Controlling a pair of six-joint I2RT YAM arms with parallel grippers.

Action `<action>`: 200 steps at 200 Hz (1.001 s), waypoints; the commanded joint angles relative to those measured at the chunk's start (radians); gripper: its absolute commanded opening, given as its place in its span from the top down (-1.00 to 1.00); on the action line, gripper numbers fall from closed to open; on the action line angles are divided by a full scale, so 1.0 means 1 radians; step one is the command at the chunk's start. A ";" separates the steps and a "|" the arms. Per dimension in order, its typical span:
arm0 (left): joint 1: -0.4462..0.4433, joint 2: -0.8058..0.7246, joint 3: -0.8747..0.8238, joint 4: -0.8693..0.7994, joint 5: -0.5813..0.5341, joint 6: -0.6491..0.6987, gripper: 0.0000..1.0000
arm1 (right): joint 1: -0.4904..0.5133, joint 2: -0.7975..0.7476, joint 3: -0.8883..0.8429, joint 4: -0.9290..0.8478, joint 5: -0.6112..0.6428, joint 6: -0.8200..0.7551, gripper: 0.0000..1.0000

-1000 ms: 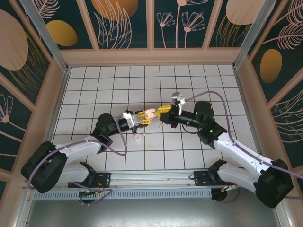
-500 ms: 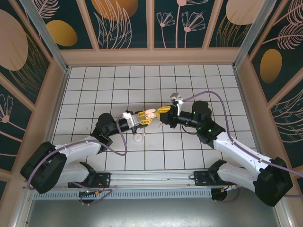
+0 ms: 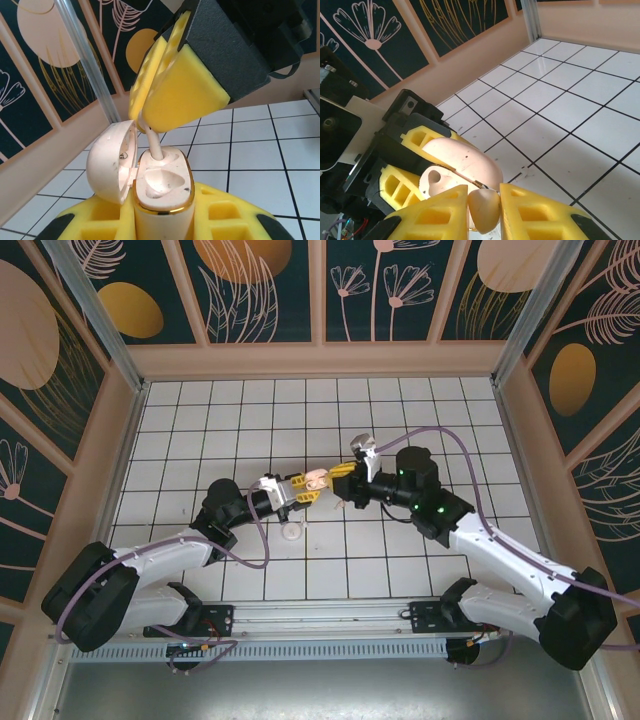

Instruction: Insert wireless bluetooth earbuds into charging case

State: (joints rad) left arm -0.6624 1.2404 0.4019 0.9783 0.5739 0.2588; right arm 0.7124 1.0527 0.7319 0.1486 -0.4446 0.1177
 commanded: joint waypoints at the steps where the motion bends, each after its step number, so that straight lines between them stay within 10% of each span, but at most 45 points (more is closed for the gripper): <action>1: -0.013 -0.026 0.013 0.018 0.018 0.026 0.70 | 0.023 0.027 0.045 -0.070 0.065 -0.047 0.58; 200: -0.018 -0.006 0.018 0.013 -0.013 0.001 0.71 | 0.016 -0.042 0.036 0.026 -0.011 0.048 0.05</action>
State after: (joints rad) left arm -0.6754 1.2304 0.4019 0.9386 0.5632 0.2619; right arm 0.7383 1.0512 0.7586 0.1055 -0.4175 0.1257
